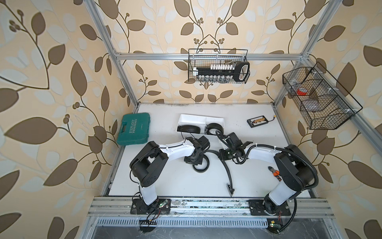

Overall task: Place the belts into the storage roll
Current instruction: Roll the belt at the center of the board.

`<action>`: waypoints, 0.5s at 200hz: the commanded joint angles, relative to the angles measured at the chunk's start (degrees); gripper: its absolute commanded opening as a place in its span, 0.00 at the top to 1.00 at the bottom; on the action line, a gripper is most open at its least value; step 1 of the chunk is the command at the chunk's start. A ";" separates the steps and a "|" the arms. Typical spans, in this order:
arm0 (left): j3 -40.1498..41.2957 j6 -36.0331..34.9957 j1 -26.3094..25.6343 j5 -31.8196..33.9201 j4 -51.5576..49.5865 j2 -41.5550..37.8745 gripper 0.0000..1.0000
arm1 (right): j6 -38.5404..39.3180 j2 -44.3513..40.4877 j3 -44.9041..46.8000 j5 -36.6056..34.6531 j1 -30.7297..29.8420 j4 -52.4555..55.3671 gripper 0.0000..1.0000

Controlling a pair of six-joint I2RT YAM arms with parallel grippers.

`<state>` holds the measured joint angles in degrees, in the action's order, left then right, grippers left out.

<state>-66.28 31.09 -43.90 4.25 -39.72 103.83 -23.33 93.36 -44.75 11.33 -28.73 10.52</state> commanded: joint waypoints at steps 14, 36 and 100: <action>-6.79 -1.12 0.04 -1.72 -2.02 4.54 1.00 | -9.07 -6.49 6.43 -2.37 2.26 0.81 0.98; -8.58 -0.76 -0.09 -2.43 -1.60 6.14 1.00 | -13.22 -9.34 10.33 2.21 0.35 -3.51 0.99; -9.92 -0.27 -1.67 -2.92 -1.91 7.59 1.00 | -6.93 -10.99 6.49 1.63 -1.31 -3.43 0.17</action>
<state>-74.52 30.46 -44.77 1.67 -40.14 110.87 -32.73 81.91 -35.09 12.51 -30.79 7.31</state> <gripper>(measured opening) 0.156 0.744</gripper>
